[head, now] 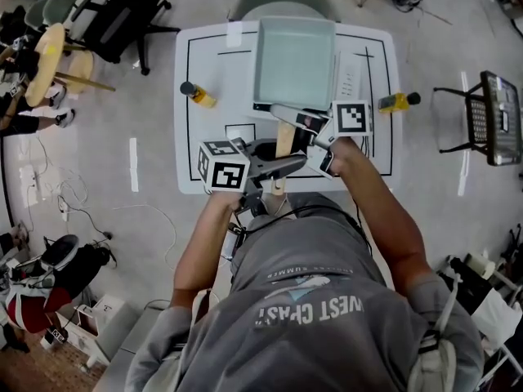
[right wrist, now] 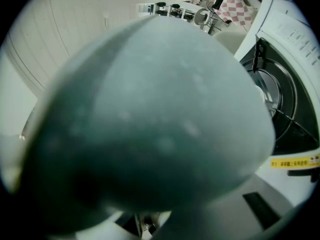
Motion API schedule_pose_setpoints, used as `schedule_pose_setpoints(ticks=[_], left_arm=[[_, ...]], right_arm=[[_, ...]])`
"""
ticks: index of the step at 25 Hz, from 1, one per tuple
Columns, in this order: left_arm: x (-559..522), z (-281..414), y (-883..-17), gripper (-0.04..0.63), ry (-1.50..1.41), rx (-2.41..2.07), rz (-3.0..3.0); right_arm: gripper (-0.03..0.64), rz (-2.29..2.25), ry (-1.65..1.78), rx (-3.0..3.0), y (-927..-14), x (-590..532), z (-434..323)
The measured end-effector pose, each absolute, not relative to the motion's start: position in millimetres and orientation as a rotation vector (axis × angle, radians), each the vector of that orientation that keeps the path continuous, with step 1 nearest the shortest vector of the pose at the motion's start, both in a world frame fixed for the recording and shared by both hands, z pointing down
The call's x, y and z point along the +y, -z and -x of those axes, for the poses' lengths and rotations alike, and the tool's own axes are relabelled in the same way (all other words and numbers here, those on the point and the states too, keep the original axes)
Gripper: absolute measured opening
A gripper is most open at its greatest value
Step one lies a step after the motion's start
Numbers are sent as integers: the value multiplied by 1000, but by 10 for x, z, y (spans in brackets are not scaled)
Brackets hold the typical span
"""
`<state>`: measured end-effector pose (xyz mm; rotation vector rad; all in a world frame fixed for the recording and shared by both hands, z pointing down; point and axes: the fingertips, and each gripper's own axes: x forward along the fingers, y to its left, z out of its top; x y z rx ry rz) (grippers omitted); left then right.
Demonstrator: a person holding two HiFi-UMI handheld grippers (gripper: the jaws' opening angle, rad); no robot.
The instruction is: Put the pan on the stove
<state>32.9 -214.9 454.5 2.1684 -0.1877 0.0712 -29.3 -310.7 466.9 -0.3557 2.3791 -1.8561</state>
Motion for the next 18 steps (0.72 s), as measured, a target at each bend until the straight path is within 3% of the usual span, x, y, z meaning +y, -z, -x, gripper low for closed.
schedule_pose_setpoints(ticks=[18], left_arm=[[-2401,-527,-5148,155,-86,-196,-2046]], right_arm=[[140,411,2013,2233,-5456,-3340,31]])
